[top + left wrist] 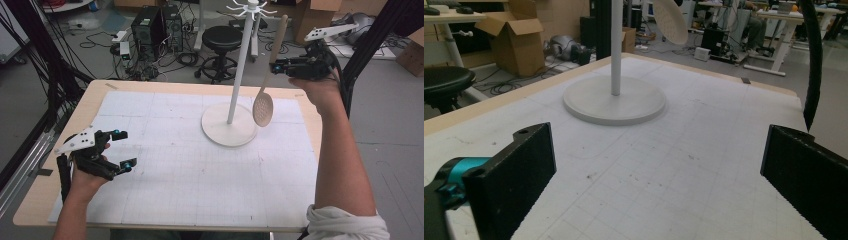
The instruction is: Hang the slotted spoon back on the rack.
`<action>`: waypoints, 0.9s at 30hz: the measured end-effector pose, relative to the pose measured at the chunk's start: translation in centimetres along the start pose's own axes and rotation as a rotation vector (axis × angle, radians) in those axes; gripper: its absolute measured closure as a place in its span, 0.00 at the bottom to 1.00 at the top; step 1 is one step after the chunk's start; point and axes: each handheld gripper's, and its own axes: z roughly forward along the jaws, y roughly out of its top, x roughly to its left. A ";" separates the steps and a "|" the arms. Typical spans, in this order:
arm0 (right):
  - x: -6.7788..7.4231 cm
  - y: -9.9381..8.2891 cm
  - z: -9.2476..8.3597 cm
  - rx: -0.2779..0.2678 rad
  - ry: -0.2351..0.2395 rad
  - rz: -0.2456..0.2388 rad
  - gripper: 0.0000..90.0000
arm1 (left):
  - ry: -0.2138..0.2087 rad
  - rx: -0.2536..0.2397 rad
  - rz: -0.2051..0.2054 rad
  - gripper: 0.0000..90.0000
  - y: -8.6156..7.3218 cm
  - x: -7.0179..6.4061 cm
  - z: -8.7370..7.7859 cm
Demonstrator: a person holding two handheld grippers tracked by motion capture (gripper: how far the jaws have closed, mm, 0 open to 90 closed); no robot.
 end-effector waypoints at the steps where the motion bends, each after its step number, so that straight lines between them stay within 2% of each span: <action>1: -0.2 0.2 0.2 0.015 -0.002 0.005 0.83 | 0.000 0.000 0.001 0.02 0.0 0.0 0.0; 9: -0.6 0.5 1.5 0.052 -0.010 0.029 0.83 | -0.002 -0.007 0.000 0.02 0.0 0.0 -0.1; 17: -0.4 1.3 2.1 0.061 -0.008 0.012 0.83 | 0.000 -0.009 0.000 0.02 0.0 0.1 -0.1; 27: -0.5 2.0 2.5 0.079 -0.014 0.018 0.83 | 0.002 -0.017 -0.001 0.02 0.1 0.1 -0.3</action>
